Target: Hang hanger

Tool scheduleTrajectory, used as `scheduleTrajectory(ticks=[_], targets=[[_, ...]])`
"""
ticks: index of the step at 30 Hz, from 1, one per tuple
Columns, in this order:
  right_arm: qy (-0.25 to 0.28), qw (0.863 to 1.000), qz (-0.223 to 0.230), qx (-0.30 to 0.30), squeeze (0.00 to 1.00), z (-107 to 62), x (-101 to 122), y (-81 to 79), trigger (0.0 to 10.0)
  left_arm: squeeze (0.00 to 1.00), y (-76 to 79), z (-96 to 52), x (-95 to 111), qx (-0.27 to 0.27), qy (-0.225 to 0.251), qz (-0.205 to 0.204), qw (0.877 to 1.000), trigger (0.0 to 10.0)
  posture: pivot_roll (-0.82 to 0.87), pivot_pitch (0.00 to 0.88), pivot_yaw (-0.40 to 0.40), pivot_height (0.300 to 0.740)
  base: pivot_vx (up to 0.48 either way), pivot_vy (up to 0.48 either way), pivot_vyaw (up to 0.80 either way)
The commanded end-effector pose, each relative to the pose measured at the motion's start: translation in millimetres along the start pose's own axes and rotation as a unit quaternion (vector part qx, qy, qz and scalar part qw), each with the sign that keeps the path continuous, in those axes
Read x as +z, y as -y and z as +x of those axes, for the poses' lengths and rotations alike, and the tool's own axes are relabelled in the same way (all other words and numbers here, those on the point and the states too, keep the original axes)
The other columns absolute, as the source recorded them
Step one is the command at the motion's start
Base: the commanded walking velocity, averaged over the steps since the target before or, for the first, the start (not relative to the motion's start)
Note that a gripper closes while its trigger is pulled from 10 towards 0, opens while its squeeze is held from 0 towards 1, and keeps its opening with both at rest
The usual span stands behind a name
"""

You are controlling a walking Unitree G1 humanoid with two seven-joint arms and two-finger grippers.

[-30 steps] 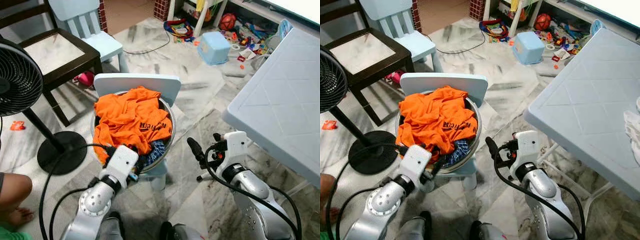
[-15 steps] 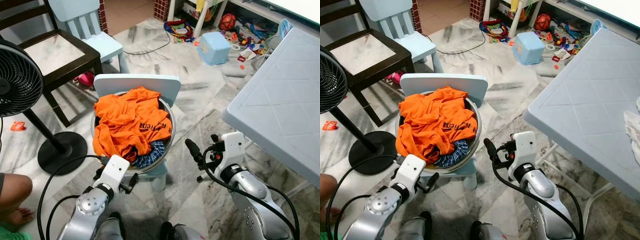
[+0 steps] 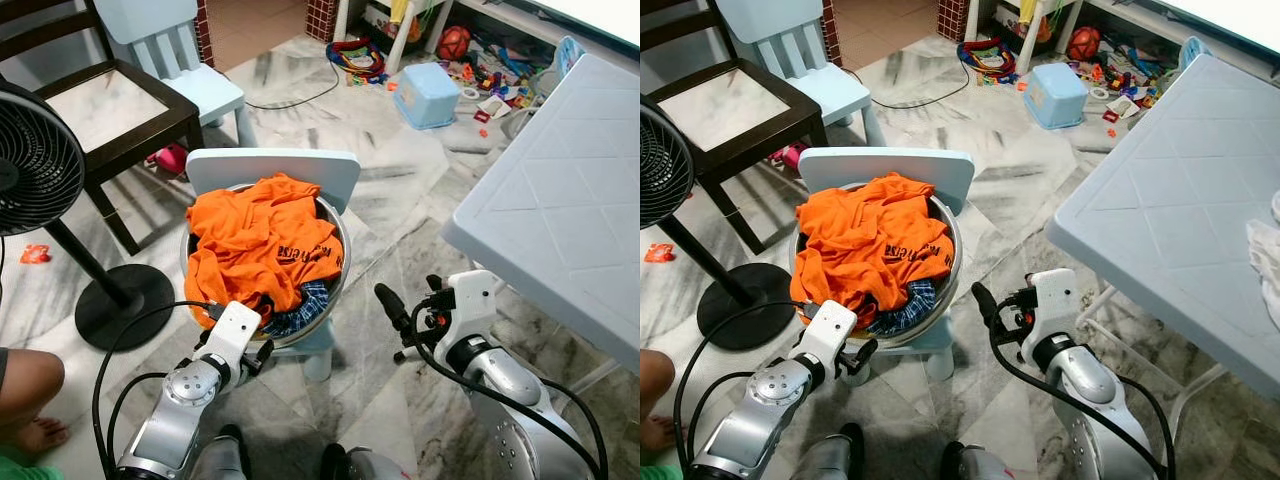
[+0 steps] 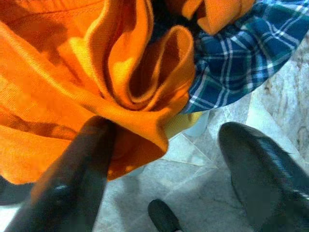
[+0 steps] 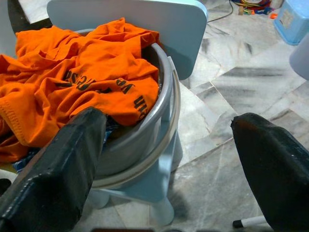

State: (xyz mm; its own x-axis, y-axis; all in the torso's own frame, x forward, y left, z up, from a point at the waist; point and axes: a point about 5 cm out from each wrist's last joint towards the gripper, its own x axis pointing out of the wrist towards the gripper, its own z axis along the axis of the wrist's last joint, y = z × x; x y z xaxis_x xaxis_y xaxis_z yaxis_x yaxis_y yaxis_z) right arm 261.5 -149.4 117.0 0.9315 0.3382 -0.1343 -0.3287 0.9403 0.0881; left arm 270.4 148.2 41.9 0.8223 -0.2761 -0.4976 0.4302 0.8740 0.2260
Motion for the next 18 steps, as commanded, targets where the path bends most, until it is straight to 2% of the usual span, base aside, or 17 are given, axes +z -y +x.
scheduleTrajectory(ticks=[1, 9, 18], targets=[[0.0, 1.0, -0.005, -0.007, 0.0, -3.7, 1.7, 3.7, 10.0, 0.0, 2.1, 0.8, -3.8, -0.001, -0.003, -0.003, 1.0, 0.0, 0.03, 0.208, -0.096, 0.74, 0.0, 0.0, 0.0], [0.001, 1.0, -0.003, -0.007, 0.0, -3.5, 0.3, 1.0, 10.0, 0.0, 0.8, 2.2, -1.9, -0.004, 0.012, 0.004, 1.0, 0.0, 0.03, 0.205, -0.092, 0.74, 0.0, 0.0, 0.0], [0.0, 1.0, -0.005, -0.01, 0.0, -3.6, -0.3, 2.7, 10.0, 0.0, -8.8, -2.1, 13.2, 0.015, 0.066, -0.002, 0.998, 0.0, 0.03, 0.204, -0.096, 0.74, 0.0, 0.0, 0.0]])
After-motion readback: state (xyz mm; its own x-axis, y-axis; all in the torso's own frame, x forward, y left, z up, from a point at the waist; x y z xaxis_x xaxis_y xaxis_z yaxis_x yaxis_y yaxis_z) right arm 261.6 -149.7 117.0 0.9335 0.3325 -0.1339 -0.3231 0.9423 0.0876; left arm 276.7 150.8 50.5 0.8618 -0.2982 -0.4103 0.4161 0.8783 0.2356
